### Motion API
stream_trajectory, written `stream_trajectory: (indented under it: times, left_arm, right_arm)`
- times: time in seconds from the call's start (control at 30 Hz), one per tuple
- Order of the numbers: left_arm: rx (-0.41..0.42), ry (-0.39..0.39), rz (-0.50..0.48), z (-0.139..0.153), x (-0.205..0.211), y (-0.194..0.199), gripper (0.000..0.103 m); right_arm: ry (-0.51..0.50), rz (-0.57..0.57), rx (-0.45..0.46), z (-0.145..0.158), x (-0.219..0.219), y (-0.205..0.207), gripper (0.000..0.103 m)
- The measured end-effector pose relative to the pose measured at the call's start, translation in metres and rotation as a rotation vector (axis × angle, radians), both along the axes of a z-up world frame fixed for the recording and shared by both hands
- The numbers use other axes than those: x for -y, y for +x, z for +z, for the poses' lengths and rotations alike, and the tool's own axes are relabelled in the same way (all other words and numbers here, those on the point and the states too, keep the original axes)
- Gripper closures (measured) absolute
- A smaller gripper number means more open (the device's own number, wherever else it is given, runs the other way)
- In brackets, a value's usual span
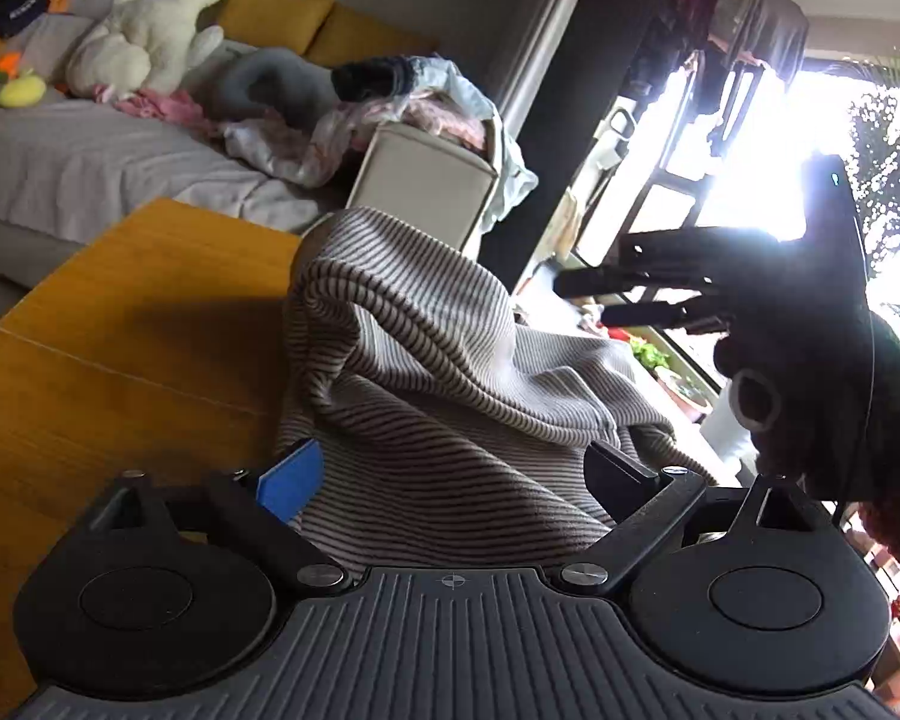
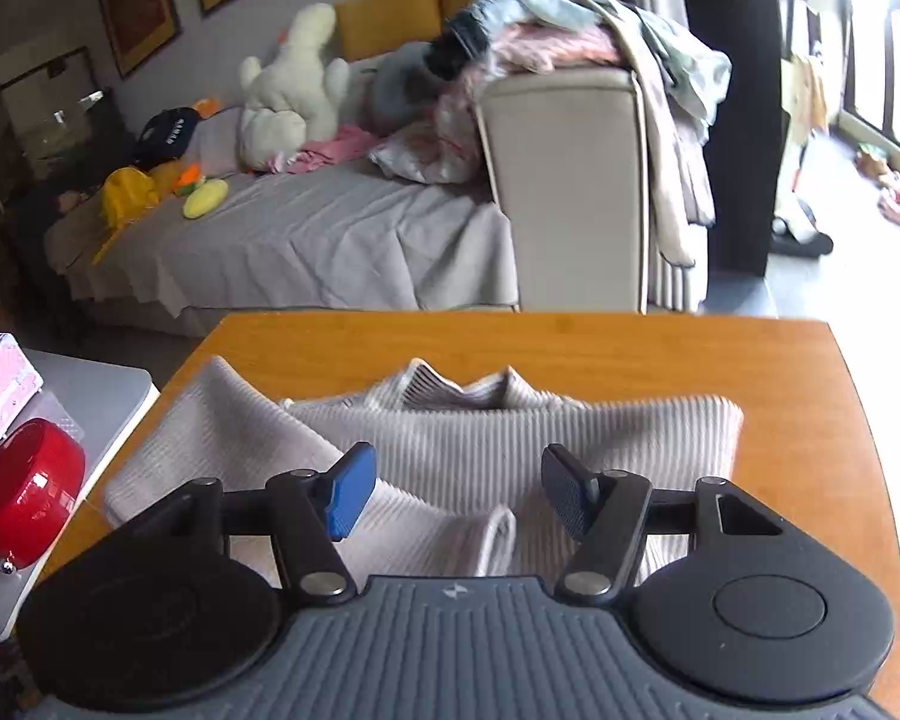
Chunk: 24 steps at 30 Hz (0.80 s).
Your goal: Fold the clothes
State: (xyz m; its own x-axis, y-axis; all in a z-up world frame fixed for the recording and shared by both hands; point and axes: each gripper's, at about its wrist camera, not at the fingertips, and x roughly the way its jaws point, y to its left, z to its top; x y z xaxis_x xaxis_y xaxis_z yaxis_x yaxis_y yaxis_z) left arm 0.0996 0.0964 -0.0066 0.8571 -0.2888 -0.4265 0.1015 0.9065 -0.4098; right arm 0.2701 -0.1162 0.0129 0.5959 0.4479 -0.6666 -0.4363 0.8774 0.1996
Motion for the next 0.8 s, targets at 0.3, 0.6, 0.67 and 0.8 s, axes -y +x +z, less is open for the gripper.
stream_trajectory:
  times: [0.3,0.6,0.67,0.8]
  left_arm:
    - [-0.038,0.037,0.007,-0.003,0.005,0.002,0.004]
    - [-0.078,0.082,-0.027,0.002,0.011,0.013,0.002]
    - [-0.057,0.101,-0.039,0.01,0.013,0.017,0.001]
    - [0.027,0.133,-0.053,0.037,0.018,0.035,0.0]
  right_arm:
    - [0.034,0.005,0.057,0.007,0.007,-0.003,0.089]
    - [0.114,-0.173,0.302,0.073,0.086,0.012,0.099]
    - [0.105,-0.214,0.241,0.05,0.103,0.017,0.099]
    - [0.096,-0.266,0.114,-0.002,0.121,0.02,0.099]
